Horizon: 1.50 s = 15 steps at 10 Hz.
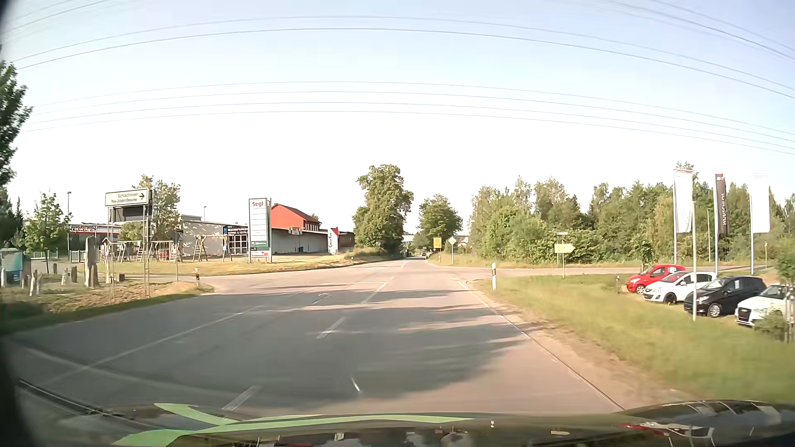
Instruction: Follow the waypoints while adhering to traffic rules and regulations
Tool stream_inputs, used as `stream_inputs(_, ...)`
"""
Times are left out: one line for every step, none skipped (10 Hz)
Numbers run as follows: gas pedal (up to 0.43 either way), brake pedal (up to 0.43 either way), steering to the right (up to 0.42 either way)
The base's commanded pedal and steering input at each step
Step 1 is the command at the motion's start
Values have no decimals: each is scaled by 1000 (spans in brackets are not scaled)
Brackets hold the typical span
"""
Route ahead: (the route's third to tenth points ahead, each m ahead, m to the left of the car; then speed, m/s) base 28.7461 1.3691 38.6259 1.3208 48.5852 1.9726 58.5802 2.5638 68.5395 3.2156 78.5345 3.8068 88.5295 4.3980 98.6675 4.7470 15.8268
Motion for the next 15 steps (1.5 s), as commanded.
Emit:
stream_inputs(79,0,-10)
stream_inputs(87,0,-10)
stream_inputs(98,0,-10)
stream_inputs(98,0,-10)
stream_inputs(110,0,-5)
stream_inputs(110,0,-4)
stream_inputs(110,0,-4)
stream_inputs(110,0,-3)
stream_inputs(110,0,-3)
stream_inputs(110,0,-4)
stream_inputs(110,0,-4)
stream_inputs(110,0,-4)
stream_inputs(130,0,-4)
stream_inputs(130,0,-4)
stream_inputs(130,0,-4)
